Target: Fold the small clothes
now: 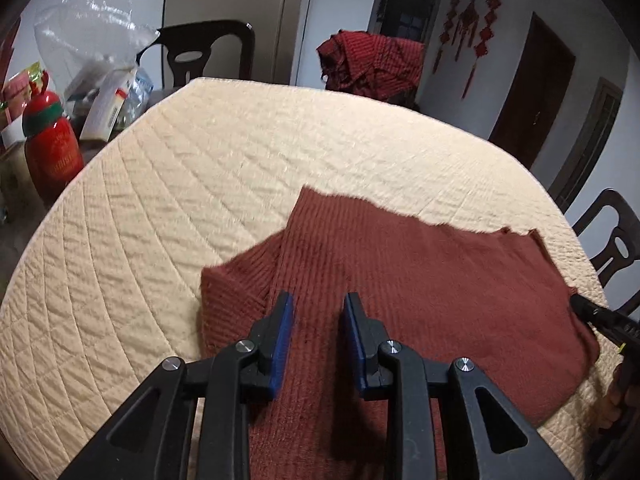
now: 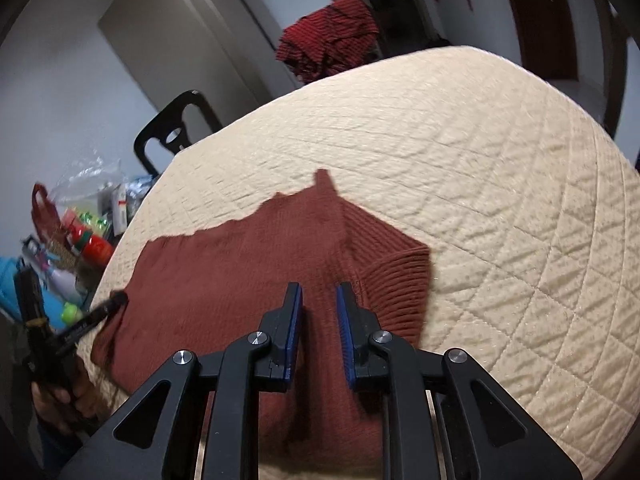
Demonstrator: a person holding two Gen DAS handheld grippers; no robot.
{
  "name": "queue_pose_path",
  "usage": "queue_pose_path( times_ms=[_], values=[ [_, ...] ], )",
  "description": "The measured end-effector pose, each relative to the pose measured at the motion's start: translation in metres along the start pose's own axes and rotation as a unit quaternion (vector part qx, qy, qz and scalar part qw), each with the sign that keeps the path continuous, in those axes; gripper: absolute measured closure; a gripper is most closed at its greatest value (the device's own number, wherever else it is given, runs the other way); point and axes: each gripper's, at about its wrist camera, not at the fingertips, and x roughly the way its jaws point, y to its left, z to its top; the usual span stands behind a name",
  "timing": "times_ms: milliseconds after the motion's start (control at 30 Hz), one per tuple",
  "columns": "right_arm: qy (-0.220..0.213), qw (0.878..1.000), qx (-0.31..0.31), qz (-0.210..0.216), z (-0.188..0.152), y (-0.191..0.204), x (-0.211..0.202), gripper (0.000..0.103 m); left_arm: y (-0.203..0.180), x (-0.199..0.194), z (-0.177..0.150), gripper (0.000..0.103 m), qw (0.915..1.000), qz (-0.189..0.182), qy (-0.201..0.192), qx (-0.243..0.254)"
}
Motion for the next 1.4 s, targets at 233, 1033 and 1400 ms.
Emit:
queue_pose_path(
  times_ms=[233,1033,1400],
  values=[
    [-0.001,1.0,-0.01,-0.001,-0.002,0.001,-0.001,0.085,-0.002,-0.002,-0.004,0.074,1.0,0.007,-0.005,0.004],
    [0.024,0.984,-0.178,0.014,-0.021,0.098,0.01,0.084,0.023,-0.029,-0.002,0.069,0.999,0.028,-0.023,-0.026],
    [0.067,0.966,-0.245,0.044,-0.041,0.145,0.049,0.095,0.034,-0.021,-0.017,0.063,0.9984,0.031,-0.005,-0.048]
  ],
)
